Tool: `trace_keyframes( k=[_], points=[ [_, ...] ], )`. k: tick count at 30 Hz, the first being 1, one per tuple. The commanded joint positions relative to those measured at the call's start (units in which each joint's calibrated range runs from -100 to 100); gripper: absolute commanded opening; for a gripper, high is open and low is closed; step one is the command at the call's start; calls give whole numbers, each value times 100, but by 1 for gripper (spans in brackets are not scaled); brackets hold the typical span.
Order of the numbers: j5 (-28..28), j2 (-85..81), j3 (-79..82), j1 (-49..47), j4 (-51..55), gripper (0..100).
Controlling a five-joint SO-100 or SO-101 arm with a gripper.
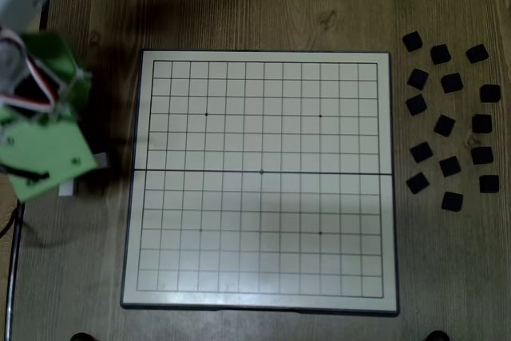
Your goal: Grasp a White stone and put it on the board on position (0,0).
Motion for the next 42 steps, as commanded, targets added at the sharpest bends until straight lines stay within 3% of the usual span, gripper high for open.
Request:
trace_keyframes(
  k=[1,8,23,42],
  points=[
    [-29,-1369,69,197,243,6],
    [-400,-2428,349,306,921,6],
    [-2452,-4302,-212,-677,2625,6],
    [-4063,-4684,-801,-3690,2839,6]
  ],
)
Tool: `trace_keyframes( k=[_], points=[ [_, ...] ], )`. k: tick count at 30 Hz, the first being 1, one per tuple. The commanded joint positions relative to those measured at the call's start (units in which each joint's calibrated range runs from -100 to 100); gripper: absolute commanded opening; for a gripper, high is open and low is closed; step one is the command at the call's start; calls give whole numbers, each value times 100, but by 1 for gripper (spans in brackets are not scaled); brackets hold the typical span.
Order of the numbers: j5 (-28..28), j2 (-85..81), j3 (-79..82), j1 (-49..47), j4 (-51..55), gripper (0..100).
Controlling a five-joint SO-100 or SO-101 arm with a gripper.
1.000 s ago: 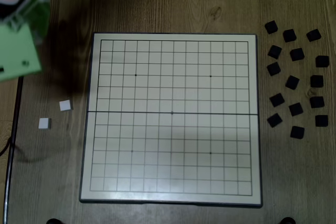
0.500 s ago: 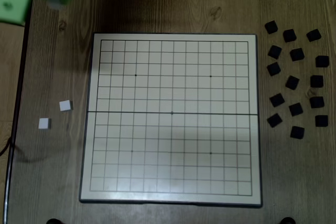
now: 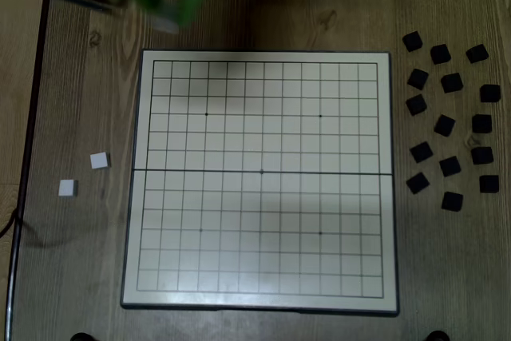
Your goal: Grasp a White stone and put it on the board on position (0,0).
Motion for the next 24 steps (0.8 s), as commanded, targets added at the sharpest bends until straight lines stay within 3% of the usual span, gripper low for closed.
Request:
trace_keyframes(
  k=[1,11,24],
  points=[
    [-225,-58,-509,-845,182,6],
    [-361,1078,-1349,-1983,182,6],
    [-73,2206,-1919,-2147,182,6]
  ],
)
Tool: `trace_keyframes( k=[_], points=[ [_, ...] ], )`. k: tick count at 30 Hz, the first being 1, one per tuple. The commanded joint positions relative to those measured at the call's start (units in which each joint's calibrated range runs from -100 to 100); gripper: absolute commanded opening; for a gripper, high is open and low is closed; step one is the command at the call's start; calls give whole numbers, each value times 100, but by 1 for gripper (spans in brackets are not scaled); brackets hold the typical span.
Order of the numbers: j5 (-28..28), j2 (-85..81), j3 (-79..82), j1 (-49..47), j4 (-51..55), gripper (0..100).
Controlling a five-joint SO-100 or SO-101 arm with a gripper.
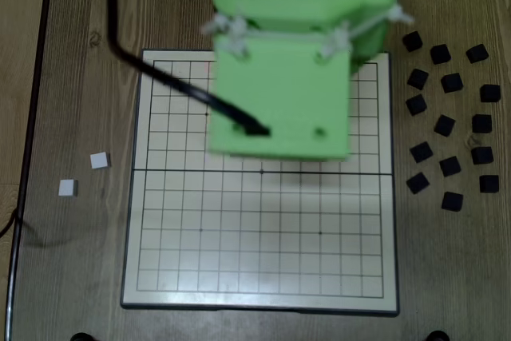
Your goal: Grasp a White stone and put it on the board on position (0,0).
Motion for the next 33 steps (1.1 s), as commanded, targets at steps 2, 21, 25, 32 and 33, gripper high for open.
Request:
trace_keyframes(
  k=[2,21,25,32,33],
  points=[
    [98,149,-639,69,182,6],
    [274,1607,-813,315,-116,6],
    [332,1836,-813,370,-265,6],
    [425,2209,-803,470,-662,6],
    [440,2226,-784,479,-711,6]
  ],
)
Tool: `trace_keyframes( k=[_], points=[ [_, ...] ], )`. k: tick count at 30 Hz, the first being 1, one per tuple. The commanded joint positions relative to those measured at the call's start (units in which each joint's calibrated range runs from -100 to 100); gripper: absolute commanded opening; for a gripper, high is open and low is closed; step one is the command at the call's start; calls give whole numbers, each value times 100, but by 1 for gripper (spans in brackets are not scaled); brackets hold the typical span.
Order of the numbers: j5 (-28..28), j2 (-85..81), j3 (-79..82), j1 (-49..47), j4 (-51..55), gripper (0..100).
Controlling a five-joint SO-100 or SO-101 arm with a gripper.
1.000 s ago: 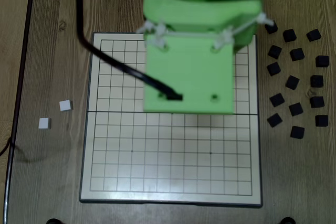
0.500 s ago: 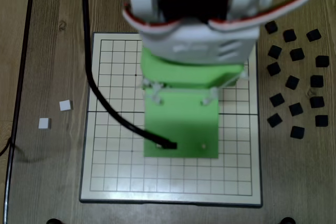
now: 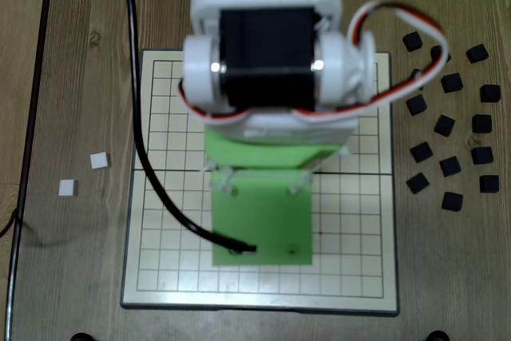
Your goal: Grasp a White stone and put it on the board on position (0,0).
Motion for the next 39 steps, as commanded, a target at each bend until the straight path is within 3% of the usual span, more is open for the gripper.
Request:
trace_keyframes(
  k=[1,16,39],
  points=[
    [34,-150,-372,58,-205,6],
    [44,-193,449,95,-941,6],
    [-63,-388,1106,231,-1247,6]
  ],
)
